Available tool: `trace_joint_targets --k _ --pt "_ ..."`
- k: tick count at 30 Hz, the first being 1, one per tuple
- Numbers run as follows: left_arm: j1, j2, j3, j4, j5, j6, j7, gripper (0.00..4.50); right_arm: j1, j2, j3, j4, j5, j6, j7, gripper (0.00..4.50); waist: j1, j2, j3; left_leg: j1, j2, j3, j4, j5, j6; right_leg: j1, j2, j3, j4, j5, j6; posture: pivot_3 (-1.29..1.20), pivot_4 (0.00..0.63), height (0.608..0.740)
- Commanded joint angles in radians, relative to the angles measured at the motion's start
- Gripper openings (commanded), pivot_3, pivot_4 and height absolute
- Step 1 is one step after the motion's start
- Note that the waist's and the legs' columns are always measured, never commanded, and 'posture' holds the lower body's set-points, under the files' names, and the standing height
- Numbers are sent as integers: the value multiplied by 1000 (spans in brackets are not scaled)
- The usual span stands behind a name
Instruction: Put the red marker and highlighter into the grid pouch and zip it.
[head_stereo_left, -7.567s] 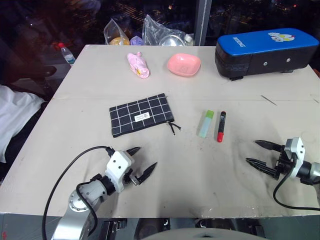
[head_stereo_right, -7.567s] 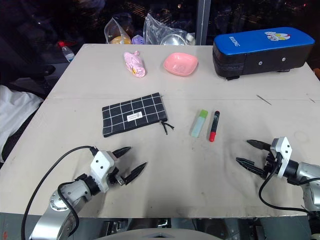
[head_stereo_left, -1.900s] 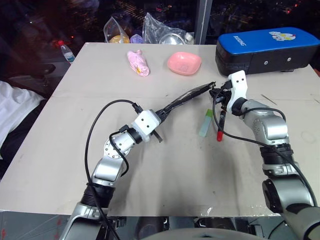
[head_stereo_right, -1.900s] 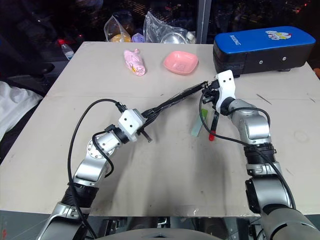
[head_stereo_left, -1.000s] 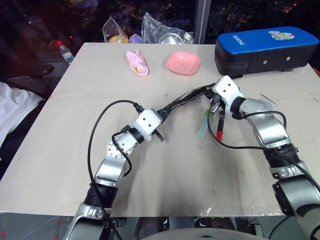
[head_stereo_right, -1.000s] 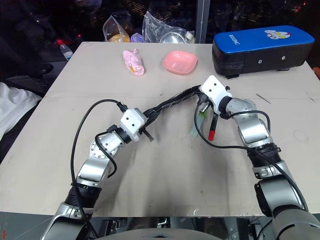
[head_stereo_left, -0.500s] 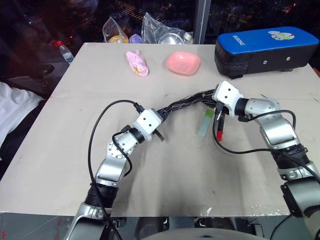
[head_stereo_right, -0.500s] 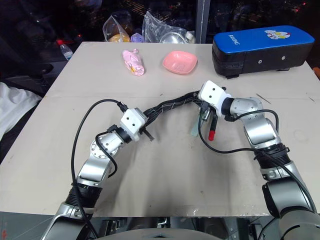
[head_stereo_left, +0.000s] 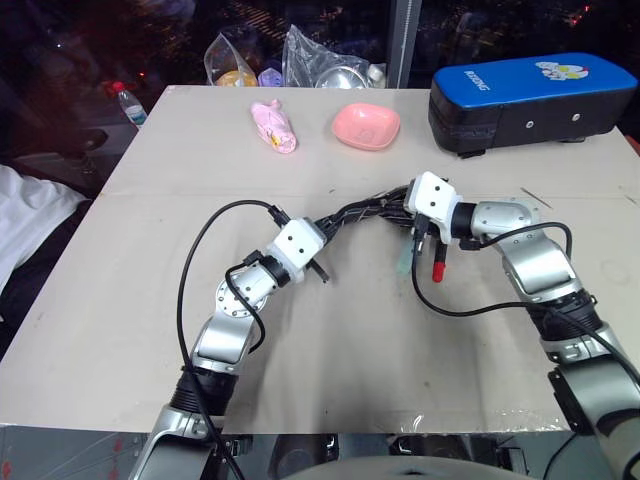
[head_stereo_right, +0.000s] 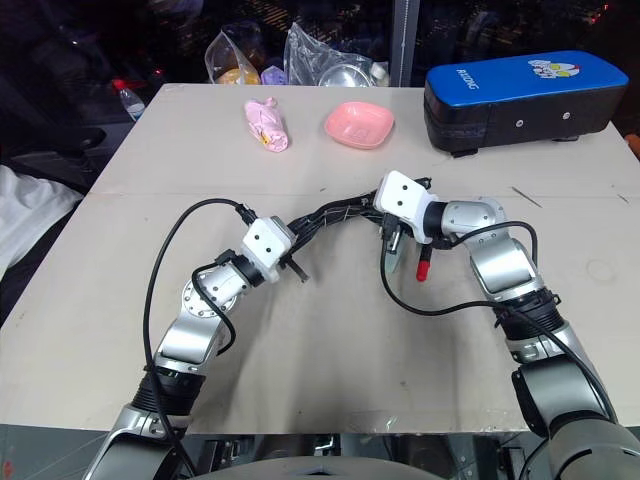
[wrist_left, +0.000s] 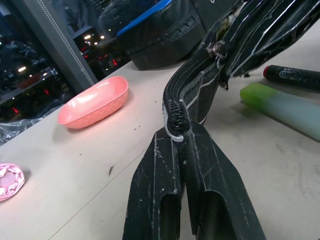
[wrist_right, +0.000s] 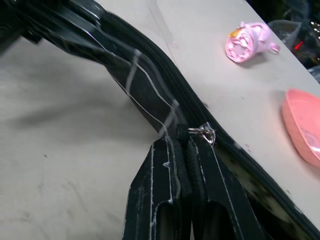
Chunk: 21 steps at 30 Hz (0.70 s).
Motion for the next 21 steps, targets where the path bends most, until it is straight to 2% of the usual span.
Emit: trace_joint_targets --k 1,10,18,21 --pt "-14 -1 -5 -31 4 -19 -2 0 -39 22 15 -48 12 -10 8 46 0 0 0 0 0 0 0 0 0 0 0 0 0 0 0 0 150 740" --pt "-17 -3 -13 -25 9 -24 -5 0 -74 82 64 -54 10 1 18 46 0 0 0 0 0 0 0 0 0 0 0 0 0 0 0 0 150 740" --pt "-9 -6 -6 -31 11 -19 1 0 -72 81 55 -48 28 36 25 46 0 0 0 0 0 0 0 0 0 0 0 0 0 0 0 0 150 740" --pt "-9 -10 -1 -27 11 -18 6 0 -42 19 34 -103 74 98 91 913 2 0 0 0 0 0 0 0 0 0 0 0 0 0 0 0 150 740"
